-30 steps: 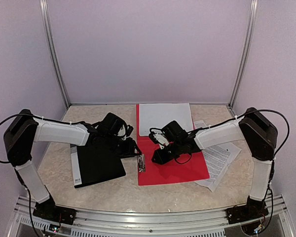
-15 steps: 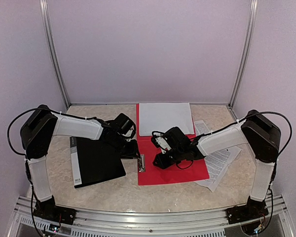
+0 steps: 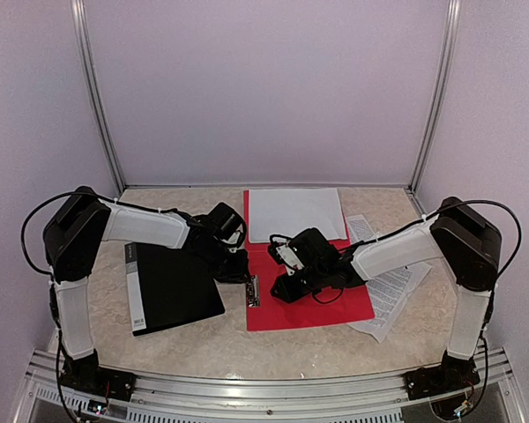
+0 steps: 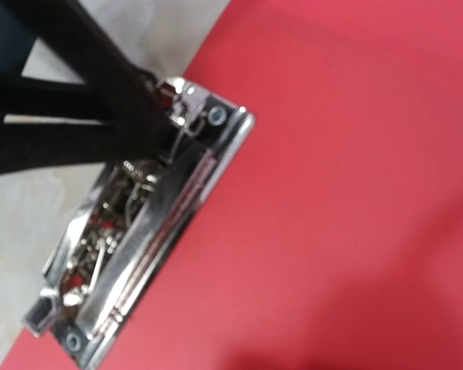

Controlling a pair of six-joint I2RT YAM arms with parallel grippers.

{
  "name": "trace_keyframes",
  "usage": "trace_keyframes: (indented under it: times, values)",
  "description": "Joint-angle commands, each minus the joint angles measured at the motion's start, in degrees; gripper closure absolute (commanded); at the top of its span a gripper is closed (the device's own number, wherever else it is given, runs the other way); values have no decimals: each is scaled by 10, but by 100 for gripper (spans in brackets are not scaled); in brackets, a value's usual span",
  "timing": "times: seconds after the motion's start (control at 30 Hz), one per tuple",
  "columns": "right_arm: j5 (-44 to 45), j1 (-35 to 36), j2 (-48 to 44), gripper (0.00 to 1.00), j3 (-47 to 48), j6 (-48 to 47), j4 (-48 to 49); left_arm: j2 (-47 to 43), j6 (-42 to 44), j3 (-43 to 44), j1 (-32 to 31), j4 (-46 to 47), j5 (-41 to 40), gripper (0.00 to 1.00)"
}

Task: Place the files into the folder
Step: Open the spring clip on the folder at the center of the board.

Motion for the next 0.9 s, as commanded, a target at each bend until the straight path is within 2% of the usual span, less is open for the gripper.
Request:
trace_keyframes:
  times: [0.0, 0.57, 0.87]
  values:
    - [-2, 9, 12, 81, -9, 6, 5, 25, 10, 22, -3, -14, 1, 78]
    - [38, 54, 17, 80, 15, 15, 0, 30, -28, 13, -11, -6, 4, 99]
    - [44, 64, 9, 82, -1, 93, 74, 29, -46, -2, -11, 9, 3, 100]
